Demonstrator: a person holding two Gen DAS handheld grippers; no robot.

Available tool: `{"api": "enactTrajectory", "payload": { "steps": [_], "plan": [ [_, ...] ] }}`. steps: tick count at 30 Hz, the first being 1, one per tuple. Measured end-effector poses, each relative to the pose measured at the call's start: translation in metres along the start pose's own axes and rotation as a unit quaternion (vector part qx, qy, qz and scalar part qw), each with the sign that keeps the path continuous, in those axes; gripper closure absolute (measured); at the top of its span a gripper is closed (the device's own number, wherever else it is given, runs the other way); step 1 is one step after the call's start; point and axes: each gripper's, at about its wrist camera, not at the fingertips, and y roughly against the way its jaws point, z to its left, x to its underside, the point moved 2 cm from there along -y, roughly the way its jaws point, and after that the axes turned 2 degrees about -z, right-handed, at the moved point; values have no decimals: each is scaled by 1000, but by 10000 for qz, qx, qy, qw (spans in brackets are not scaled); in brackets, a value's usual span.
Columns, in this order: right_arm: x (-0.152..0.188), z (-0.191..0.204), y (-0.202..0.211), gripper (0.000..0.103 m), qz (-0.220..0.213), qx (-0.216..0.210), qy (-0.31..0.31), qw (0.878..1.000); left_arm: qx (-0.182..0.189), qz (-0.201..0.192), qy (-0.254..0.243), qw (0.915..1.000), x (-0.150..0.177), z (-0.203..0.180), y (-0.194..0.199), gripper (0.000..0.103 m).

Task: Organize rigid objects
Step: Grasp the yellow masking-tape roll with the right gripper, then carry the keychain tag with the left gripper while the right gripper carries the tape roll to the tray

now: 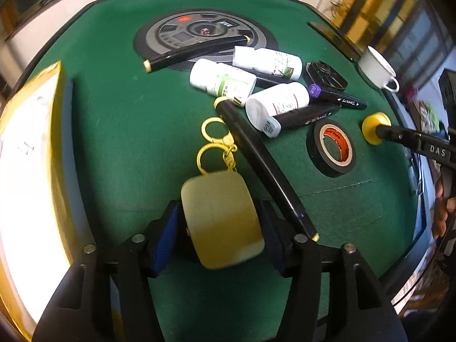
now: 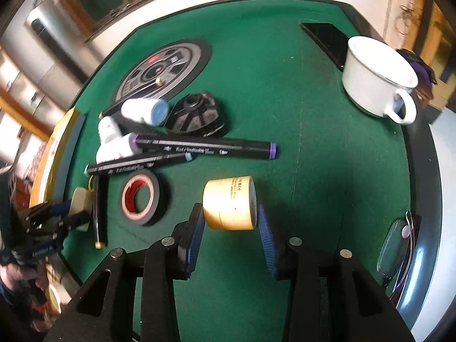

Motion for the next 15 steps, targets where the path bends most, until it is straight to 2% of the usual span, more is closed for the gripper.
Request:
{"api": "enactTrajectory", "payload": {
  "steps": [3,6,10,15],
  "plan": [
    [4,4,-5,72,-4,144,-391,9991,-72,-62,-266,9996,0,-4,0,50],
    [15,10,3,73,-135,421,-791,9959,88,-166,-465,9987,2,-3,1,51],
    [46,26,33,74,-414,285,-1443,9883,656,-251,-408,9967,-3,-2,8,51],
    [73,45,51,74,-412,22,-1800,9828,1256,-381,-237,9911,-8,-1,25,51]
  ]
}}
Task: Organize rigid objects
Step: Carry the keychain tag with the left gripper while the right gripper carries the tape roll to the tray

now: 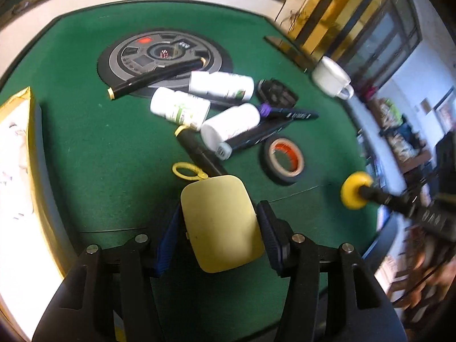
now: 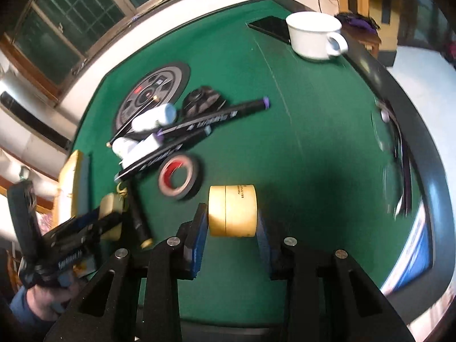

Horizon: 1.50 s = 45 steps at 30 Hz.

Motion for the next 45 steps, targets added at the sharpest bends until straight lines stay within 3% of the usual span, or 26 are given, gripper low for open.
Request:
{"api": "enactTrajectory", "payload": {
  "steps": [6,8,12,16,18,19,20,22,27,31,34,36,42,45],
  "plan": [
    [4,22,6,74,101,-496,14,9987,78,-388,-27,9992,-7,2,38,52],
    [5,35,9,74,133,-681,81,9976,104,-457,-6,9989,-9,7,51,84],
    [0,75,6,74,234,-1100,492,9924,56,-611,154,9980,-7,24,74,85],
    [-3,104,-3,74,255,-1138,833,9897,185,-81,79,9998,3,31,59,85],
    [-3,110,-9,74,292,-1193,828,9890,92,9,-30,10000,9,30,56,84],
    [-2,111,-10,74,305,-1205,812,9889,91,111,-160,9998,11,27,53,76],
    [-1,113,-11,74,328,-1232,810,9885,87,230,-264,9993,12,26,50,58],
    [1,115,-12,74,356,-1248,903,9874,94,350,-488,9982,15,24,49,39],
    [6,108,-16,74,448,-1279,877,9869,-180,901,-1474,9848,21,11,37,38],
    [10,95,-15,74,445,-1336,698,9876,-287,1305,-1771,9751,17,13,15,38],
    [11,88,-11,74,385,-1375,591,9880,-670,1538,-2083,9636,18,14,-2,38],
    [11,84,-8,74,320,-1373,564,9884,-917,1526,-2184,9595,18,17,-6,38],
    [15,80,-3,74,278,-1367,519,9889,-1067,1696,-2564,9456,28,12,-14,38],
    [15,79,-2,74,253,-1386,489,9888,-1006,1722,-2599,9448,34,7,-13,45]
  ]
}}
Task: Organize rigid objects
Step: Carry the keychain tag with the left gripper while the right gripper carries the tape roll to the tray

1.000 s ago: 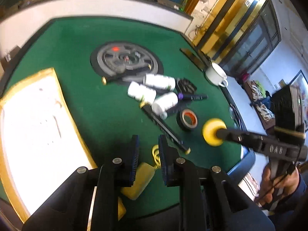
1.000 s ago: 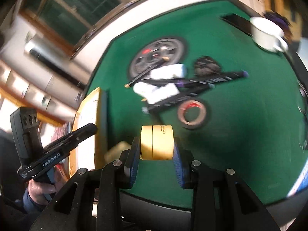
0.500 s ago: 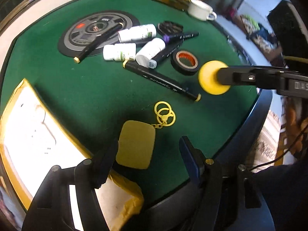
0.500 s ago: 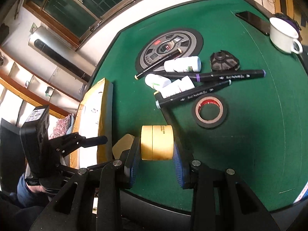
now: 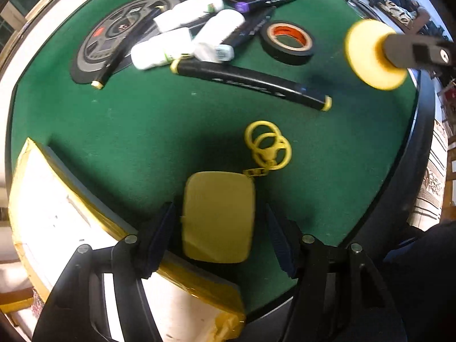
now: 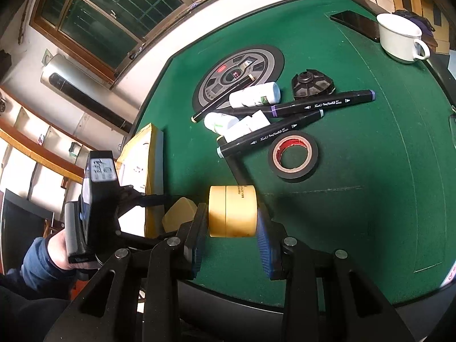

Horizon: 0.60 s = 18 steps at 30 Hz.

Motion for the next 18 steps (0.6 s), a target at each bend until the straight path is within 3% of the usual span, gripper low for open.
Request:
{"api": "enactTrajectory", "payload": {
  "steps": [1,8,15,18],
  "plan": [
    [0,0,-1,74,-8,-1,-12,10000,44,-26,12,10000,0,-4,0,57],
    [-1,2,-4,74,-15,-33,-25,10000,559,-262,482,9969,0,-12,5,57],
    [0,9,-9,74,24,-13,7,10000,338,-249,221,9989,-1,-41,5,55],
    [-2,13,-10,74,23,4,33,10000,790,-466,718,9932,3,-31,13,58]
  ]
}}
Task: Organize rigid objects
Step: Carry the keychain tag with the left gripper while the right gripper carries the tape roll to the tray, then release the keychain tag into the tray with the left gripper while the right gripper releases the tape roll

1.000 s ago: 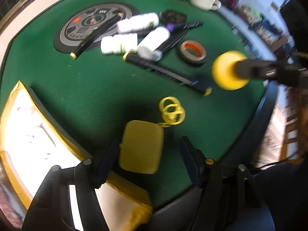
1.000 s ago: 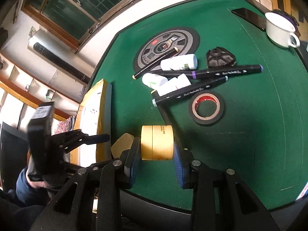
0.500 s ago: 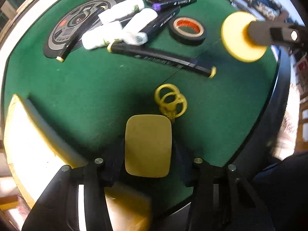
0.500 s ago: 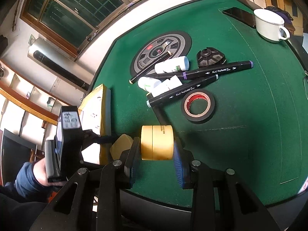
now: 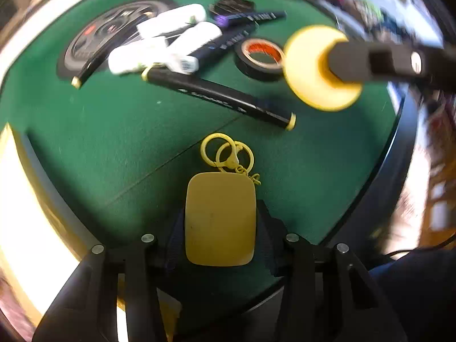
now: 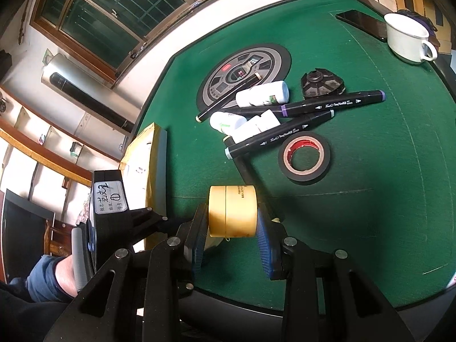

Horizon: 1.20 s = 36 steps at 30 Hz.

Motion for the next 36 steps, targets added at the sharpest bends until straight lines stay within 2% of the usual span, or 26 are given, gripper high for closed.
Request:
{"api": "enactTrajectory", "payload": {
  "steps": [4,7,10,14,18,22,24,26,28,30,32,36],
  "plan": [
    [-4,8,2,74,-51,28,61,10000,673,-464,547,9952,4,14,28,58],
    [-7,15,0,74,-38,20,88,10000,1115,-803,990,9856,8,33,53,58],
    [-12,26,-2,74,-17,-8,140,9999,1404,-1164,1212,9757,9,54,79,58],
    [-24,52,-8,74,28,-169,343,9993,1586,-1704,1538,9603,14,92,113,58],
    [-34,91,-21,74,115,-420,726,9964,1322,-2076,1897,9505,36,130,147,58],
    [-38,136,-43,74,351,-677,1150,9904,780,-2183,2229,9469,59,174,161,58],
    [-33,159,-57,73,481,-786,1447,9852,551,-2139,2386,9457,66,193,156,58],
    [-24,179,-78,73,679,-844,1705,9794,324,-2085,2646,9410,75,215,149,58],
    [-14,194,-98,73,904,-891,1884,9739,256,-2016,2787,9386,79,230,139,58],
    [-7,203,-114,73,1050,-783,2070,9695,136,-1940,2898,9371,79,241,129,58],
    [0,209,-131,73,1171,-680,2197,9661,89,-1797,2860,9412,75,250,116,58],
    [13,214,-156,73,1301,-416,2399,9611,30,-1586,3022,9399,67,268,92,58]
  ]
}}
